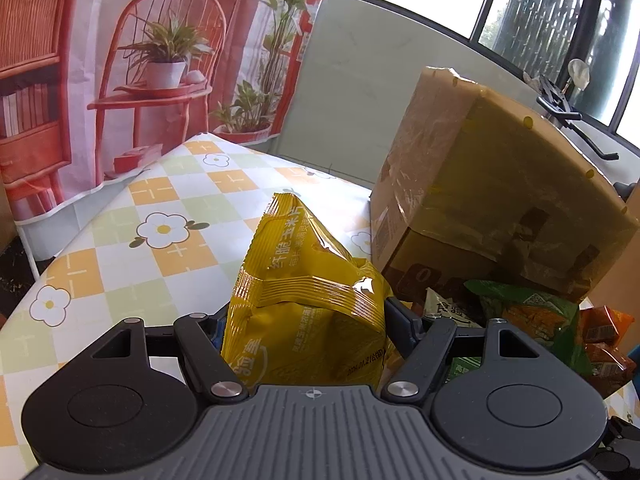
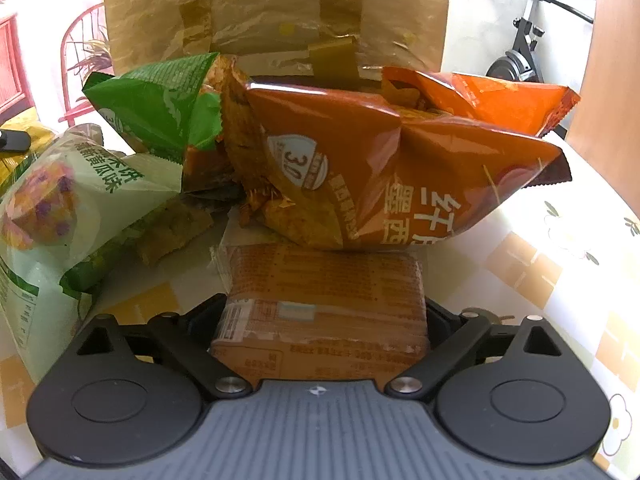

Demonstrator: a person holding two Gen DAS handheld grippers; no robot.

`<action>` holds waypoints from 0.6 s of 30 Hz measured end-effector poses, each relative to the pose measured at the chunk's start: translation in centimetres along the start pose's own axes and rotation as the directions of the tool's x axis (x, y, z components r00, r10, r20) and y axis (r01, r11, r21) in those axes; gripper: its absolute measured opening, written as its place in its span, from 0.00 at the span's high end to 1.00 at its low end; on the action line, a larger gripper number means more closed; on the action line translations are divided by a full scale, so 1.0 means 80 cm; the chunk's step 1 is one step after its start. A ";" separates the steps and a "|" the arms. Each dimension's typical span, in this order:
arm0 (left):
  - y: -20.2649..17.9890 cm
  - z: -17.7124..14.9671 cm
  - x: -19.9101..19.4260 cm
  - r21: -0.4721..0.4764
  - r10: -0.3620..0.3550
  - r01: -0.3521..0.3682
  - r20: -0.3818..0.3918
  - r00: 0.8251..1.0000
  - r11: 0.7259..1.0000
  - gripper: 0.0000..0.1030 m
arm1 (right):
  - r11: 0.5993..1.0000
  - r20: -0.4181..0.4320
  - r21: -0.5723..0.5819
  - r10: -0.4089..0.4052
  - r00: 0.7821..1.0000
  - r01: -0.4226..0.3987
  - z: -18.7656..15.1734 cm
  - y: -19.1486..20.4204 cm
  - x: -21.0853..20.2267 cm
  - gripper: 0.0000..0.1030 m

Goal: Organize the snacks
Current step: 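Close the left tool on the yellow bag while the right tool closes on the biscuit pack, then lift the yellow bag and biscuit pack and carry both over the box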

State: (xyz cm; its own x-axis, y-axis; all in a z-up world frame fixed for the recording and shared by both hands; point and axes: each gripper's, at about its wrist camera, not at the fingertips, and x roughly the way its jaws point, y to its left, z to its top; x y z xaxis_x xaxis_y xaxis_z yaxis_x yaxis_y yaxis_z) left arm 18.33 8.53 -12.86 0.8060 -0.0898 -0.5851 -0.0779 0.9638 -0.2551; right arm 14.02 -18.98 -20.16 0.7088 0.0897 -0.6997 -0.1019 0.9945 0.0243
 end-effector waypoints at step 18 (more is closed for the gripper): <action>0.002 -0.008 -0.026 0.020 -0.017 0.016 0.033 0.999 1.000 0.27 | 0.996 -0.042 0.074 0.054 0.998 -0.051 0.009 -0.010 -0.019 0.18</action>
State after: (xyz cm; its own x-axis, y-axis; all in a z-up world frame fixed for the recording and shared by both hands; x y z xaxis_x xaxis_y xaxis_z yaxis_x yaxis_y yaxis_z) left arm 16.30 8.69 -12.15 0.8261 -0.0974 -0.5551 -0.0534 0.9670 -0.2490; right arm 13.54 -19.85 -18.58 0.6727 0.1409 -0.7264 -0.0856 0.9899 0.1128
